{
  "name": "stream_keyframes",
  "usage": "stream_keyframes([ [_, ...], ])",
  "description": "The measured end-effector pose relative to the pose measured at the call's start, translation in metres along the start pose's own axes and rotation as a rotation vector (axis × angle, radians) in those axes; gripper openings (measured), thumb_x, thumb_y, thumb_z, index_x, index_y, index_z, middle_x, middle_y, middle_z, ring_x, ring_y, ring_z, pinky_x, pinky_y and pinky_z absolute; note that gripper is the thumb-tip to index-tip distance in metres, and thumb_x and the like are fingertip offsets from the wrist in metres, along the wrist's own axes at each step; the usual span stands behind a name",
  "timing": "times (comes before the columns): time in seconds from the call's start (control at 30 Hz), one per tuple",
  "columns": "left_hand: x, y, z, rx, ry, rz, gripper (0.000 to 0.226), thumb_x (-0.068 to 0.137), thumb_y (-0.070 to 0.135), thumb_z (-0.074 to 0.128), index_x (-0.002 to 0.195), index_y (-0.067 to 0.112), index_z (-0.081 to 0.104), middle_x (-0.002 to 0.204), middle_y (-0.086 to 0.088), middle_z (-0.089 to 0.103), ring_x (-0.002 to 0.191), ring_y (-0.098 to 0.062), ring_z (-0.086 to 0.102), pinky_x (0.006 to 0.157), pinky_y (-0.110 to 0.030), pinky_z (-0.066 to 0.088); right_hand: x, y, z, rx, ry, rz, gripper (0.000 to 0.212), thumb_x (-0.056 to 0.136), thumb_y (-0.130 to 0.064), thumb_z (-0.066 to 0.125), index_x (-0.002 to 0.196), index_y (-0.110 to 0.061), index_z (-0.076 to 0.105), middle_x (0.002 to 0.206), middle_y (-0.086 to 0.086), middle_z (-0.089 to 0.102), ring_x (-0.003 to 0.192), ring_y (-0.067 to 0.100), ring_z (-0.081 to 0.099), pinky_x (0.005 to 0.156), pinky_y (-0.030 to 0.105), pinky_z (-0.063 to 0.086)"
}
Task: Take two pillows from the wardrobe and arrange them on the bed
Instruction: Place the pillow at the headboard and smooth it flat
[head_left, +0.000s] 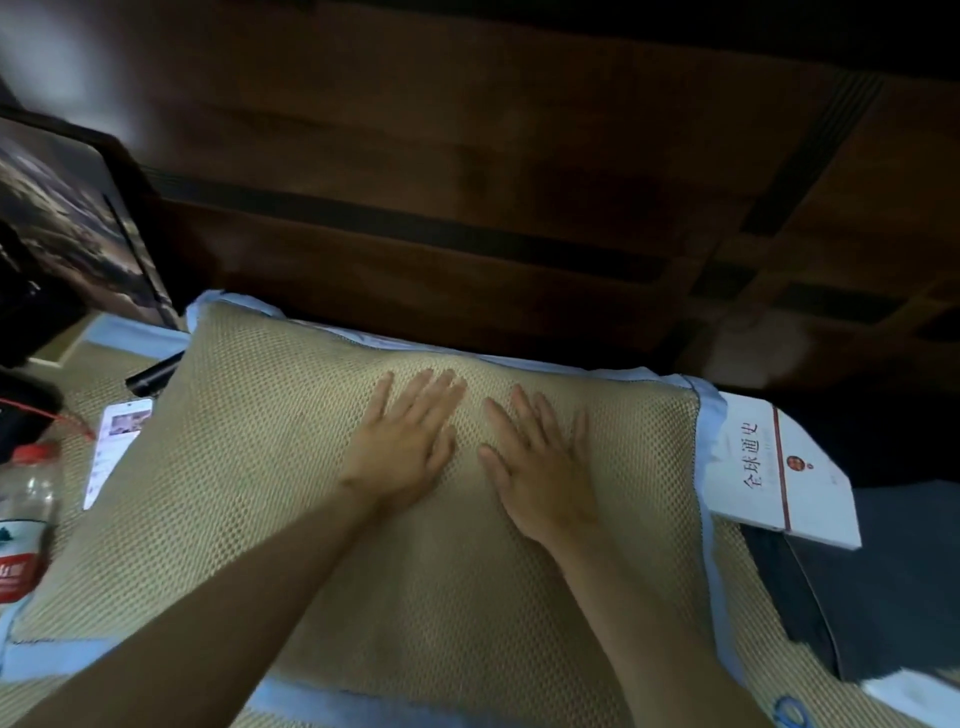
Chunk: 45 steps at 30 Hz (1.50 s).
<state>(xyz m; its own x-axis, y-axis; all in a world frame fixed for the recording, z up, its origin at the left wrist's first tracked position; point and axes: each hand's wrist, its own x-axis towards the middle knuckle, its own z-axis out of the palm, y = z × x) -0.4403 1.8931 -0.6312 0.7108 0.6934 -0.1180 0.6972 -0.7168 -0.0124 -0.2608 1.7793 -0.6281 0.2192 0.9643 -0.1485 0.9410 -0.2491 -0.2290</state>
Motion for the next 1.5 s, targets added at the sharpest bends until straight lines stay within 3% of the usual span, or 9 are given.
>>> stream_keyframes([
  [0.3, -0.090, -0.143, -0.014, -0.227, 0.027, -0.654, 0.083, 0.095, 0.071, 0.025, 0.159, 0.021, 0.006, 0.168, -0.005, 0.007, 0.154, -0.025, 0.005, 0.122, -0.052, 0.004, -0.081, 0.093, 0.013, 0.319, 0.058, 0.411, 0.092, 0.091, -0.082, 0.029, 0.161, -0.035, -0.009, 0.171, -0.009, -0.011, 0.157, 0.021, -0.007, 0.121, 0.066, 0.014],
  [0.47, -0.087, -0.132, -0.035, -0.359, 0.000, -0.977, 0.083, 0.091, 0.066, 0.047, 0.137, -0.004, 0.040, 0.141, -0.034, 0.044, 0.127, -0.052, 0.044, 0.106, -0.062, 0.035, -0.072, 0.087, 0.001, 0.711, 0.179, 0.719, 0.125, 0.061, -0.079, 0.078, 0.154, -0.015, 0.024, 0.153, 0.013, 0.042, 0.138, 0.035, 0.045, 0.108, 0.059, 0.045],
  [0.63, -0.075, -0.155, -0.052, -0.443, 0.176, -0.943, 0.043, 0.101, 0.042, 0.050, 0.098, 0.002, 0.065, 0.101, -0.032, 0.067, 0.096, -0.050, 0.061, 0.084, -0.050, 0.047, -0.064, 0.086, -0.014, 0.788, 0.165, 0.806, 0.120, 0.056, -0.066, 0.090, 0.145, -0.004, 0.038, 0.129, 0.015, 0.060, 0.113, 0.032, 0.062, 0.091, 0.043, 0.053],
  [0.83, -0.056, -0.211, -0.050, -0.472, 0.402, -0.832, 0.060, 0.087, 0.070, 0.045, 0.083, 0.013, 0.062, 0.083, -0.026, 0.069, 0.080, -0.047, 0.065, 0.074, -0.055, 0.055, -0.040, 0.083, -0.045, 0.735, 0.410, 0.662, 0.107, 0.066, -0.056, 0.090, 0.143, -0.007, 0.035, 0.135, 0.015, 0.052, 0.121, 0.033, 0.054, 0.103, 0.046, 0.047],
  [0.93, -0.030, -0.208, -0.049, -0.435, 0.335, -0.821, 0.065, 0.085, 0.059, 0.038, 0.096, 0.001, 0.064, 0.097, -0.034, 0.066, 0.091, -0.052, 0.063, 0.083, -0.060, 0.052, -0.024, 0.083, -0.053, 0.504, 0.266, 0.727, 0.120, 0.074, -0.058, 0.083, 0.155, -0.002, 0.015, 0.148, 0.025, 0.037, 0.131, 0.044, 0.044, 0.109, 0.056, 0.039],
  [1.03, -0.017, -0.140, -0.042, -0.120, 0.247, -0.479, 0.061, 0.093, 0.056, 0.027, 0.122, 0.009, 0.052, 0.124, -0.025, 0.054, 0.107, -0.047, 0.054, 0.087, -0.061, 0.049, -0.026, 0.050, -0.043, 0.183, 0.261, 0.473, 0.103, 0.091, -0.057, 0.066, 0.159, -0.005, 0.009, 0.163, 0.028, 0.018, 0.148, 0.047, 0.024, 0.122, 0.059, 0.022],
  [1.17, -0.024, -0.009, 0.000, -0.108, 0.009, -0.008, 0.065, 0.099, 0.067, 0.010, 0.157, 0.039, -0.003, 0.168, 0.004, -0.007, 0.154, -0.022, -0.006, 0.120, -0.062, -0.002, -0.037, 0.000, 0.000, 0.148, 0.019, 0.141, 0.084, 0.093, -0.081, 0.025, 0.160, -0.040, -0.006, 0.171, 0.002, -0.013, 0.156, 0.030, -0.014, 0.124, 0.058, -0.006],
  [1.3, -0.091, -0.089, 0.027, -0.114, 0.068, -0.210, 0.066, 0.098, 0.066, 0.006, 0.157, 0.039, -0.008, 0.168, 0.010, -0.005, 0.153, -0.014, -0.009, 0.121, -0.058, -0.004, -0.083, 0.050, 0.006, 0.178, -0.096, 0.437, 0.102, 0.075, -0.100, 0.015, 0.157, -0.047, -0.014, 0.165, -0.019, -0.026, 0.154, 0.016, -0.021, 0.119, 0.061, -0.012],
  [1.5, -0.127, -0.088, -0.015, -0.292, -0.178, -0.511, 0.074, 0.098, 0.065, 0.017, 0.158, 0.031, -0.007, 0.167, 0.008, -0.012, 0.153, -0.022, -0.012, 0.116, -0.068, -0.002, -0.172, 0.050, -0.019, 0.632, -0.167, 0.677, 0.092, 0.093, -0.069, 0.053, 0.162, -0.031, 0.005, 0.171, 0.001, 0.006, 0.149, 0.035, 0.031, 0.119, 0.054, 0.030],
])
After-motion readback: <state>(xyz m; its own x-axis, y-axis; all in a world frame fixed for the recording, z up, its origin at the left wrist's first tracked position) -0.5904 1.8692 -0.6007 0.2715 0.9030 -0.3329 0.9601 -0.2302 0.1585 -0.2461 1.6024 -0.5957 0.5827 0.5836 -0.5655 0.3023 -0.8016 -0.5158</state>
